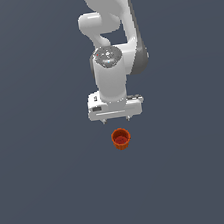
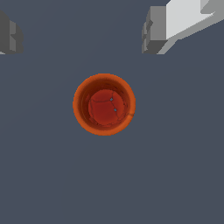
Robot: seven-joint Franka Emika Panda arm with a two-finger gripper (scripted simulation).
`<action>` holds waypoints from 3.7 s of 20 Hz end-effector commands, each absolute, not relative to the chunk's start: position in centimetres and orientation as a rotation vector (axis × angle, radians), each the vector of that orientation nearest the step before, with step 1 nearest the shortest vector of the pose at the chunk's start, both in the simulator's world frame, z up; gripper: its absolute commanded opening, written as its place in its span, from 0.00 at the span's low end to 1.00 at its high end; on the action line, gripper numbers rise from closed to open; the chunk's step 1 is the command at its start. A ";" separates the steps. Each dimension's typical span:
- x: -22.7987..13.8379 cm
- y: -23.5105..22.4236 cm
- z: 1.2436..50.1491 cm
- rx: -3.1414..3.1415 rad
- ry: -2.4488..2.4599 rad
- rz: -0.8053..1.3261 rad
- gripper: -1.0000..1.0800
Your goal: Pick up the object and move it to a goal position.
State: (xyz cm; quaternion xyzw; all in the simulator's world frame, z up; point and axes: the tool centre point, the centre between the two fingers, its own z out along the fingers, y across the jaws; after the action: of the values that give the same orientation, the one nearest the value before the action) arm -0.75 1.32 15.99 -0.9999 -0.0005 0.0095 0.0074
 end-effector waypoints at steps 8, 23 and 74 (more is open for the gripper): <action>-0.8 1.7 16.1 -3.114 0.001 0.045 0.62; -0.5 1.8 23.3 -2.973 -0.082 -0.070 0.62; -6.5 15.2 49.0 -2.428 -1.326 -0.873 0.62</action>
State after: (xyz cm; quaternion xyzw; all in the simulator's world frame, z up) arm -6.66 14.70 49.67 -0.8371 -0.4410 -0.2987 0.1249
